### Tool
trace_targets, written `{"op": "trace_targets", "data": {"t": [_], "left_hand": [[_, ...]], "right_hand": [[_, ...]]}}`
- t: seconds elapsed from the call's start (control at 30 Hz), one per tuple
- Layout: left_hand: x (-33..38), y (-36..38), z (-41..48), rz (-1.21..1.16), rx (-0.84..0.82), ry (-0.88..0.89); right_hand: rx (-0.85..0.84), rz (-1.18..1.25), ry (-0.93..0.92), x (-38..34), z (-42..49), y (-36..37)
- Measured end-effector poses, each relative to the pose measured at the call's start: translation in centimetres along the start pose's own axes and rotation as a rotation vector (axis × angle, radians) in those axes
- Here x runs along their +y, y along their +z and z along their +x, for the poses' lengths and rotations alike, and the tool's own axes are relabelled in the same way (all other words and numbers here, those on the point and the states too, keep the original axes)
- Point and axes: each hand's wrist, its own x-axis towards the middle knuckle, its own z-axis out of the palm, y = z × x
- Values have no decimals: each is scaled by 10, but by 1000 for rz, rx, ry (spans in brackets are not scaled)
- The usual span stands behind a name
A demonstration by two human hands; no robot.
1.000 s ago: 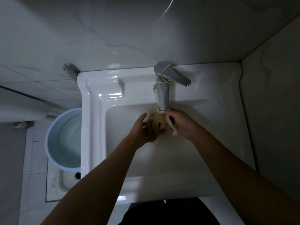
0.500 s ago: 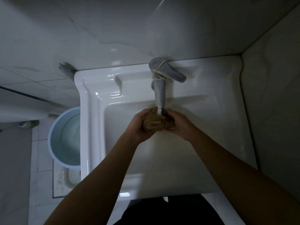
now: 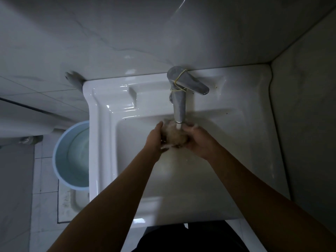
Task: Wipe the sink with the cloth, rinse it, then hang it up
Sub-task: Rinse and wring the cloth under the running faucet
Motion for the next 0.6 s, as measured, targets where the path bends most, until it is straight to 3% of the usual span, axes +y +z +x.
{"op": "trace_targets", "data": {"t": [0.07, 0.13, 0.2, 0.3, 0.4, 0.5, 0.6], "left_hand": [[0, 9, -5, -154, -134, -92], [-3, 16, -4, -196, -190, -50], [-7, 19, 0, -62, -129, 28], [-10, 17, 1, 186, -26, 70], [-11, 15, -4, 220, -27, 125], [-11, 16, -7, 269, -29, 242], [-14, 15, -3, 336, 61, 354]], "right_hand": [[18, -142, 7, 0, 1, -3], [164, -377, -53, -1, 3, -6], [297, -522, -92, 0, 4, -11], [374, -515, -139, 6, 3, -10], [337, -473, -129, 8, 0, -1], [223, -654, -129, 11, 1, 8], [297, -685, -105, 12, -1, 11]]}}
